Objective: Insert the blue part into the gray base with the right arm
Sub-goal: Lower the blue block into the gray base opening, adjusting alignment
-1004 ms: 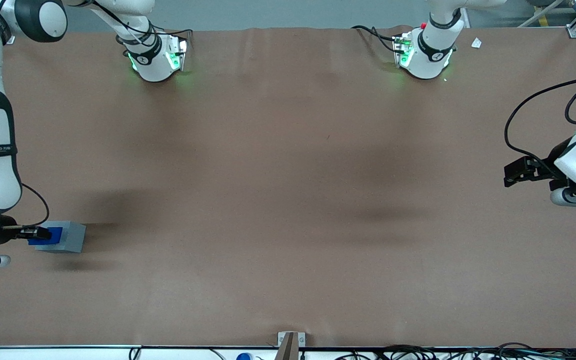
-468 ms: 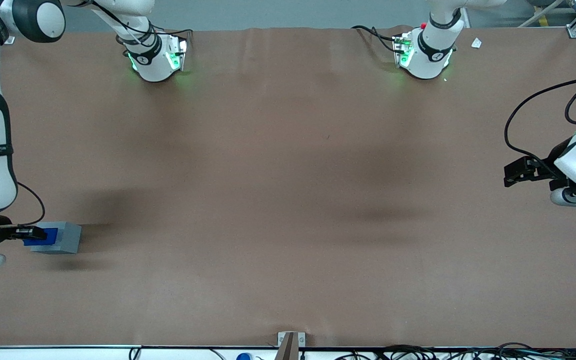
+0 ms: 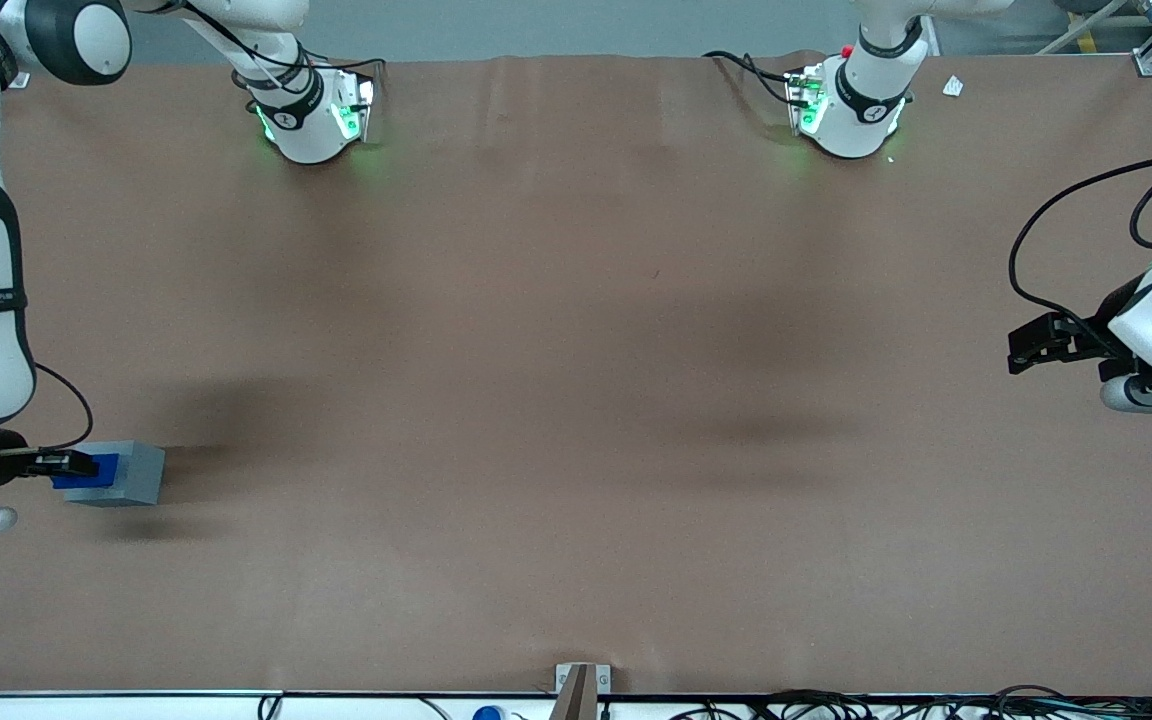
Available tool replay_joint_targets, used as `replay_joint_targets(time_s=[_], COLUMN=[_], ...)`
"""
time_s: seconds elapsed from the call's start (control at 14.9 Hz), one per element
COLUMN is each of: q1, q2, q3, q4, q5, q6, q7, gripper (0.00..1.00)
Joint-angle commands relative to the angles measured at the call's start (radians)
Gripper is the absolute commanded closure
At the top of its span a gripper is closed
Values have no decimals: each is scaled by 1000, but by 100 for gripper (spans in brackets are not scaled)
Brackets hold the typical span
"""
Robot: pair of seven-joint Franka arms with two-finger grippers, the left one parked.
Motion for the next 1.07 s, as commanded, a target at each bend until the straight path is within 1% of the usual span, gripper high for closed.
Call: replay_joint_targets(time_s=[0.0, 0.67, 0.87, 1.0], q1=[-12, -12, -12, -17], q2=[-2, -5, -26, -29], q3=[9, 17, 21, 21], q4=[12, 44, 43, 32], q5=[2, 7, 48, 52], q6=[-14, -12, 0, 29], q7=[-17, -44, -61, -63], gripper=[100, 100, 100, 100])
